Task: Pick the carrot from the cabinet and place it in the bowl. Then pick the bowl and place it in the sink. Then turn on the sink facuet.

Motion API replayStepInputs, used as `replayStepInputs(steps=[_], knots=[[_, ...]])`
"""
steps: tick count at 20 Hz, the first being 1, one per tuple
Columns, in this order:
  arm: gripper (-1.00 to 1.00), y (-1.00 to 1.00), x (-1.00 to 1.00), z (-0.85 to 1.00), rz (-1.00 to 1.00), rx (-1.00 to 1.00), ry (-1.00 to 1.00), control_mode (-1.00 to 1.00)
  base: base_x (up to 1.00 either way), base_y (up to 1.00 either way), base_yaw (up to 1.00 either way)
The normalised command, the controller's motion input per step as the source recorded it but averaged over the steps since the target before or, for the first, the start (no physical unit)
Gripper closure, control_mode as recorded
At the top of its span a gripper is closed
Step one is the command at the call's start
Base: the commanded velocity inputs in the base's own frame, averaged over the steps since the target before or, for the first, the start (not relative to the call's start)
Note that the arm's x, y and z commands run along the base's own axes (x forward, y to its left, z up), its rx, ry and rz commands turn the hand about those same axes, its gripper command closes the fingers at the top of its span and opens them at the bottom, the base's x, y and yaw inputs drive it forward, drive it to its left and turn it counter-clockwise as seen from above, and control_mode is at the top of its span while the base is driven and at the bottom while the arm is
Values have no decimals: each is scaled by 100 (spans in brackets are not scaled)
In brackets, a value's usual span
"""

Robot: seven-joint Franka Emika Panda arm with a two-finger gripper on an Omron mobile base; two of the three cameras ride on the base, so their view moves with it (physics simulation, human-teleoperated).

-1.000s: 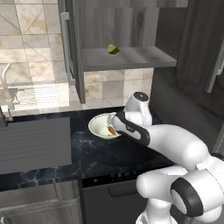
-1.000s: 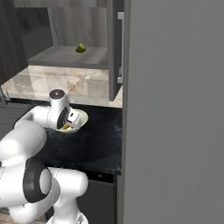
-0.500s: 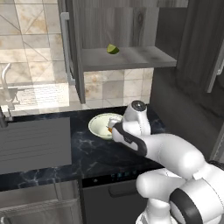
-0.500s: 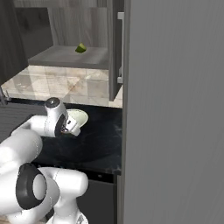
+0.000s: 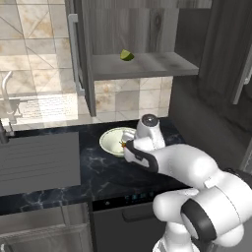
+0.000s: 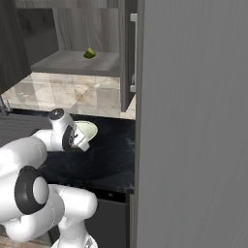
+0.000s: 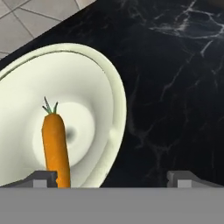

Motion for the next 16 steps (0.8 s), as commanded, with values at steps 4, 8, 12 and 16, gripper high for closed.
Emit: replayStepInputs(steps=[4, 8, 12, 16], knots=[[-100, -3, 33, -8, -13, 0, 0, -100, 0, 0, 0], [-100, 0, 28, -24, -9, 0, 0, -100, 0, 0, 0], [-100, 0, 16, -27, -5, 0, 0, -100, 0, 0, 0], [-100, 0, 11, -24, -3, 0, 0, -100, 0, 0, 0]])
